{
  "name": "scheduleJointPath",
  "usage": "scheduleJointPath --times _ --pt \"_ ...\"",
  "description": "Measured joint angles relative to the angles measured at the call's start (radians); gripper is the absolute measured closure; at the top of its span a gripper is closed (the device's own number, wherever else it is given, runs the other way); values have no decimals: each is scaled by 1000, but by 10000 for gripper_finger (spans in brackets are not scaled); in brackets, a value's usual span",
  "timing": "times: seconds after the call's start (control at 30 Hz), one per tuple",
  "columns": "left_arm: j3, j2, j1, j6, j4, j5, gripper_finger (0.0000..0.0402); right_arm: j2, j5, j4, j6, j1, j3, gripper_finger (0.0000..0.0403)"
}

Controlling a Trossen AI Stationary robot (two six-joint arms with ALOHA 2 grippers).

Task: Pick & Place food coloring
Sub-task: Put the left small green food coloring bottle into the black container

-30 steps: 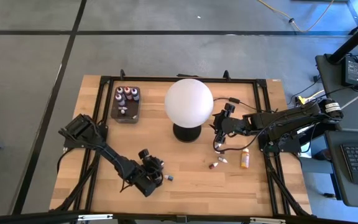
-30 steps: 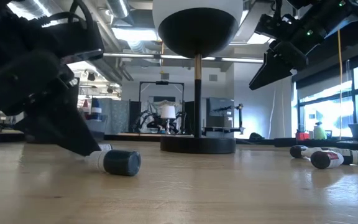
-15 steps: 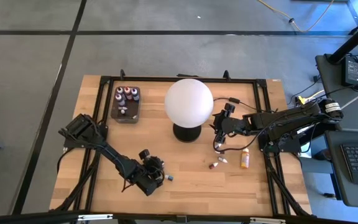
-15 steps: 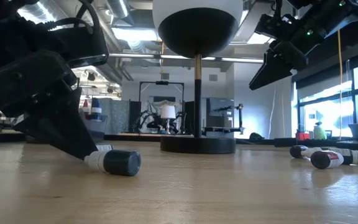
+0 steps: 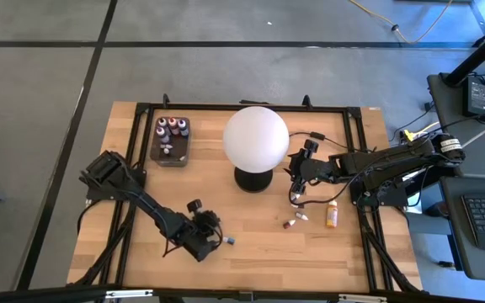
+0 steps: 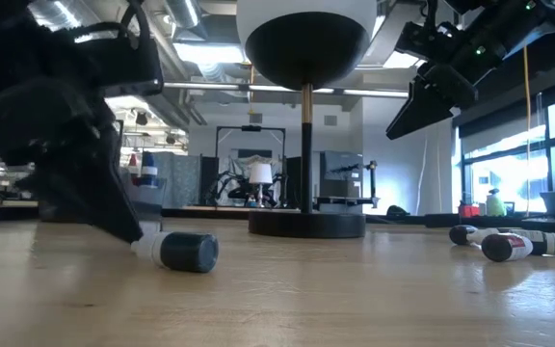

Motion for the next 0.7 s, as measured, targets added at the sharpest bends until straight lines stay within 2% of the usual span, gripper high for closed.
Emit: scheduleJointPath --times 0.2,0.43,0.57,0.7 --pt "0 -142 39 -151 -268 -25 333 0 0 0 0 0 0 173" --pt "1 -349 141 -453 -776 -92 332 0 0 1 0 0 0 173" --pt "2 -434 237 -562 -983 -109 330 0 1 1 0 0 0 173" --pt "2 -475 363 -599 -1104 -74 327 0 1 1 0 0 0 173"
